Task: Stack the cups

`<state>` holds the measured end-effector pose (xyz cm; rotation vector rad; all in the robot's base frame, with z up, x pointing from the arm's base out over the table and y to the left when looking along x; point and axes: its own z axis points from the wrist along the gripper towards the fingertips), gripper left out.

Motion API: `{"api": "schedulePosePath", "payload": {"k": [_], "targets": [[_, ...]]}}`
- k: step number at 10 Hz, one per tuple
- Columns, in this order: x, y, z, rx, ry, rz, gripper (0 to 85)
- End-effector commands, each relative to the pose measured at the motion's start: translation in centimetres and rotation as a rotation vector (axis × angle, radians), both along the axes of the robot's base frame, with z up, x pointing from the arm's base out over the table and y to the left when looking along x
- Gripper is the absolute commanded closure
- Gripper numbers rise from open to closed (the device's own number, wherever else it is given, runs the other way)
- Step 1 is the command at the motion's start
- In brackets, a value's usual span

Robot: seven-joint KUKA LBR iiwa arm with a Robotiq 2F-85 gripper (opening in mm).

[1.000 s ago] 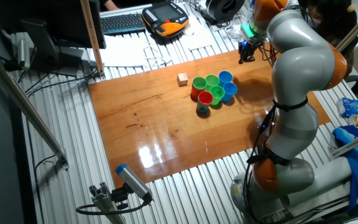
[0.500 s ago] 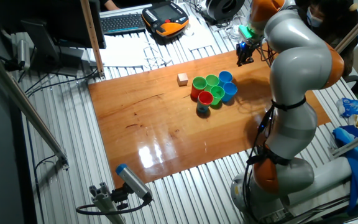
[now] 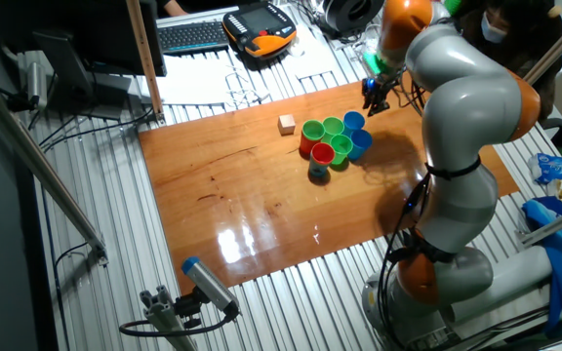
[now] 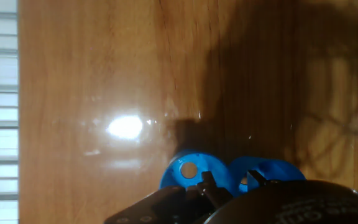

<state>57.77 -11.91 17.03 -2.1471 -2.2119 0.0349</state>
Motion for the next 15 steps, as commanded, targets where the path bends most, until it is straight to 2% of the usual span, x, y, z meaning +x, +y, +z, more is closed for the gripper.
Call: {"api": "schedulePosePath", "payload": {"k": [1, 5, 12, 15], "targets": [[-0.06, 0.1, -0.3, 0.003, -0.001, -0.004, 51.0], [-0.99, 0.8, -2.0, -0.002, -0.020, -0.014, 51.0], [-1.38, 1.5, -4.6, 0.014, -0.054, -0.030, 51.0], [-1.64, 2.1, -5.6, -0.001, -0.064, -0.032, 51.0]]}}
